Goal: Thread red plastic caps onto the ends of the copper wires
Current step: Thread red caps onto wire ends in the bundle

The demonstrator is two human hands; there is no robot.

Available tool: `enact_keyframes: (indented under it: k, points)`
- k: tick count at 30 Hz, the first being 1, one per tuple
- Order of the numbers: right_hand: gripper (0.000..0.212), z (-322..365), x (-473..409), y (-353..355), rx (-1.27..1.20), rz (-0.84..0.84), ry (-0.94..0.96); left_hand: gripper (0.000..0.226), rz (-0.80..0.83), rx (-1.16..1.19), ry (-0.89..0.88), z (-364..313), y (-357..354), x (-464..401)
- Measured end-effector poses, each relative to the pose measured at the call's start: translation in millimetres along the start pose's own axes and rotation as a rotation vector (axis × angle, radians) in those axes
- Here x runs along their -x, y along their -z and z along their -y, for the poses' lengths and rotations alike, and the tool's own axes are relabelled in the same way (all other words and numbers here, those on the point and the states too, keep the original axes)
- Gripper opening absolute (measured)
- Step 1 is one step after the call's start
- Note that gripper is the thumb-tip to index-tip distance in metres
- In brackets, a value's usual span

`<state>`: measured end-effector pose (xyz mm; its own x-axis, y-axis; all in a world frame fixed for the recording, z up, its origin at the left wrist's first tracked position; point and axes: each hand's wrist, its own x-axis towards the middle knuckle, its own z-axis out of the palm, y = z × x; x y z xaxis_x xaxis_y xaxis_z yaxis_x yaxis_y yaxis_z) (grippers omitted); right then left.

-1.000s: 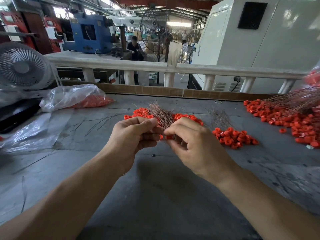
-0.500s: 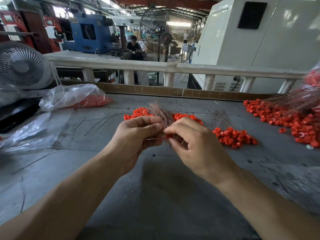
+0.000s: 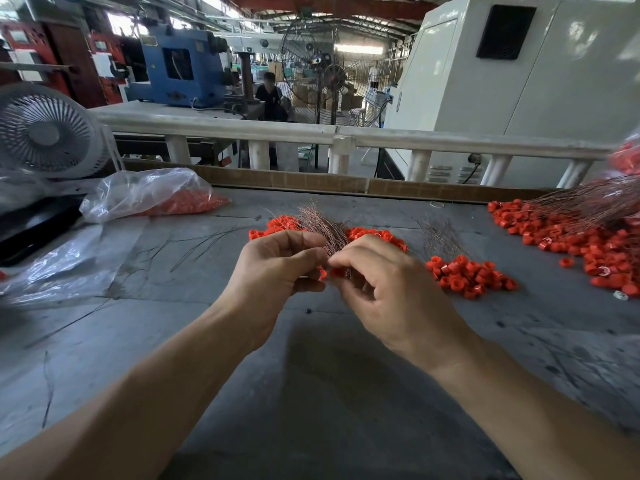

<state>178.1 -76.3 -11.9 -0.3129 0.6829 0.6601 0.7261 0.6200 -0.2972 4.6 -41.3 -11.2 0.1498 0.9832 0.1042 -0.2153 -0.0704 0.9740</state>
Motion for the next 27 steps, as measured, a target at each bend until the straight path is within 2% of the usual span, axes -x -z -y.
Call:
enact_keyframes:
  k: [6, 10, 14, 17, 20, 27]
  points:
    - [0.015, -1.9, 0.7, -1.5, -0.137, -0.060, -0.130, 0.011, 0.000, 0.081, 0.027, -0.2, -0.9, -1.3]
    - [0.021, -0.8, 2.1, -5.7, -0.423, -0.078, -0.344, 0.013, 0.018, 0.121, 0.035, -0.4, -2.4, -0.5]
    - [0.026, -1.6, 1.0, -6.4, -0.558, -0.062, -0.436, 0.021, 0.046, 0.113, 0.019, -2.1, -3.2, 0.8]
    - [0.029, -1.2, 0.6, -6.9, -0.531, -0.079, -0.442, 0.023, 0.084, -0.033, 0.019, -1.0, -4.6, 4.7]
    - [0.029, -1.6, 1.9, -6.2, -0.457, -0.075, -0.415, 0.010, 0.101, -0.120, -0.011, -0.5, -6.2, 7.7]
    - [0.005, -8.0, 4.0, -0.8, -0.183, -0.012, -0.327, 0.007, 0.103, -0.284, -0.133, -0.6, -3.9, 6.2]
